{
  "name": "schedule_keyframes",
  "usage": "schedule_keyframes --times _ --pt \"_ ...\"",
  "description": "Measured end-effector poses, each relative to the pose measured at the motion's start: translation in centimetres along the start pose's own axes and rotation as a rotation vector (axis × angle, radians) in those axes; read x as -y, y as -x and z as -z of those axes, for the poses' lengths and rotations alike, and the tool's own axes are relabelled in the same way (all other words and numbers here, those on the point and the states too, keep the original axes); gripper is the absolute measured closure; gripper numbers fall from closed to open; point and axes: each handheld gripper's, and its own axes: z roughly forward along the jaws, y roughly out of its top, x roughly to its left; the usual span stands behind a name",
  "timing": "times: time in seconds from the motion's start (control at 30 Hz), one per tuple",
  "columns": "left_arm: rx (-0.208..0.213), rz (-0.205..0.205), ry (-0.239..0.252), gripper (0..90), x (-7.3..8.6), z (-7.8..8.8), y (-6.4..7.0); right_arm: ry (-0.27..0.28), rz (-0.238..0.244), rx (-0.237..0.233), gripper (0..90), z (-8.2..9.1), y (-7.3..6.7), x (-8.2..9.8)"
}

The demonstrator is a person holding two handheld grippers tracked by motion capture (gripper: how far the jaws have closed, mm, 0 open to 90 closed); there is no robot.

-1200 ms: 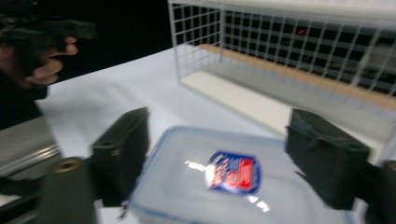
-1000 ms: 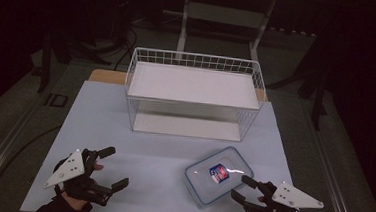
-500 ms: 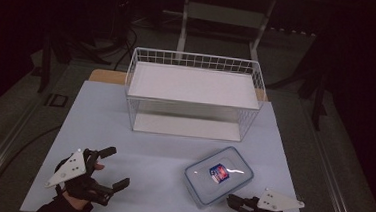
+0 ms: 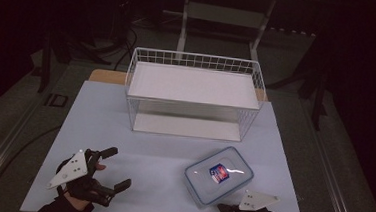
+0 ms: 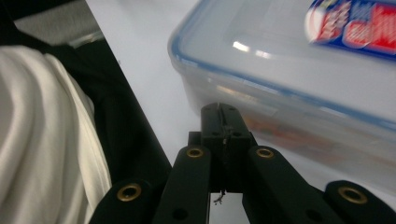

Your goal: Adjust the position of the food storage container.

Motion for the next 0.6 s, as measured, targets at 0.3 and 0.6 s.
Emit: schedule_keyframes --times 0.3,0.6 --pt "0.004 0.005 0.002 0.0 0.1 0.1 -0.1 -0.044 0.020 -0.005 90.0 -1.5 0.3 -0.7" --pt "0.008 0.005 -0.004 0.0 0.1 0.0 -0.1 -0.051 0.045 -0.030 90.0 -3.2 0.3 -2.0"
